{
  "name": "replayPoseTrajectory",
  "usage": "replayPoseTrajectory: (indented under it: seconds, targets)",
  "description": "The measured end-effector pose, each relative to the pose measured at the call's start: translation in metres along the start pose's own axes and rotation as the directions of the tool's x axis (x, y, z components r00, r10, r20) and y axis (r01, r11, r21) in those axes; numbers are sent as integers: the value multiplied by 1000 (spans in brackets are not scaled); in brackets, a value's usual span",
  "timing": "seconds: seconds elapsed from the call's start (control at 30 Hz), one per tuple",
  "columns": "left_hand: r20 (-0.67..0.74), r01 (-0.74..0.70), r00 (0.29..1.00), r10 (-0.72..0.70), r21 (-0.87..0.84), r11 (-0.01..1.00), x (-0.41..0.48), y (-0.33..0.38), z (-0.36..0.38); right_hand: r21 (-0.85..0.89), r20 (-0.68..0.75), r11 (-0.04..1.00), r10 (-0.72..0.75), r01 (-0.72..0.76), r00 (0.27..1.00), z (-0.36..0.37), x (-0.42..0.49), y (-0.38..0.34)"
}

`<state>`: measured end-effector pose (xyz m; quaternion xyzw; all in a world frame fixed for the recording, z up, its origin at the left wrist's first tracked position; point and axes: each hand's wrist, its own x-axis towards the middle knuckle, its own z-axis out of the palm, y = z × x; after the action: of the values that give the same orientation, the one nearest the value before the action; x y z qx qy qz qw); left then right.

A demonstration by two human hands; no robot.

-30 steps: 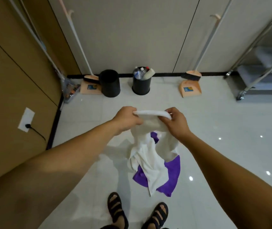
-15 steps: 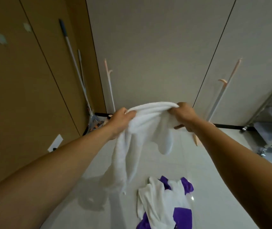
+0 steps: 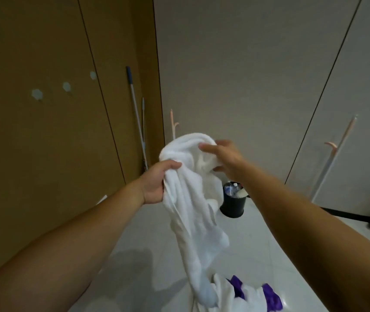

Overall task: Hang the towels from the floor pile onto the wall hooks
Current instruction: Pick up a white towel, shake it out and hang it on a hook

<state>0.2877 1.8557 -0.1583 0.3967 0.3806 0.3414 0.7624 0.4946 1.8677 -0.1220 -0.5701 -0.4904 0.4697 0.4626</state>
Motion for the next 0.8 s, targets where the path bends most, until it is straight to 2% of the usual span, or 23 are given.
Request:
replayPoseTrajectory:
  seconds: [0.1, 0.17, 0.23, 0.3, 0.37, 0.4, 0.53, 0.57, 0.67, 0.7, 0.73, 0.8]
  targets:
    - [-51, -119, 992, 112, -156, 981, -4, 11, 9, -120, 113, 977, 191, -177, 975, -10, -12, 32]
    - [-41, -174, 985, 169, -225, 959, -5, 16, 16, -61, 259, 961, 277, -271, 925, -18, -16, 56]
    - [-6, -203, 978, 209, -261, 944, -6, 20, 25, 21, 465, 933, 309, -359, 830, -24, -22, 74]
    - [27, -213, 973, 228, -272, 939, -9, 21, 31, 9, 627, 919, 302, -395, 718, -27, -27, 85]
    - [45, -213, 972, 232, -257, 943, -13, 20, 34, 8, 729, 917, 267, -398, 631, -25, -29, 91]
    - [47, -211, 972, 229, -242, 947, -15, 20, 34, 6, 735, 918, 265, -397, 624, -23, -31, 90]
    - [-17, -213, 977, 214, -179, 961, -22, 17, 33, -64, 729, 923, 302, -379, 614, -10, -38, 82]
    - [-37, -232, 973, 229, -183, 955, -24, 16, 33, -107, 689, 930, 324, -351, 648, -3, -40, 82]
    - [-26, -270, 962, 271, -214, 939, -30, 18, 43, -202, 417, 956, 281, -213, 864, 21, -44, 85]
    - [-18, -284, 958, 288, -227, 932, -33, 20, 47, -172, 350, 966, 242, -192, 905, 28, -46, 85]
    - [-18, -305, 951, 309, -238, 922, -36, 24, 50, -118, 340, 976, 215, -185, 916, 34, -48, 85]
    - [-32, -347, 936, 350, -254, 903, -42, 31, 50, 59, 459, 977, 154, -203, 875, 40, -52, 79]
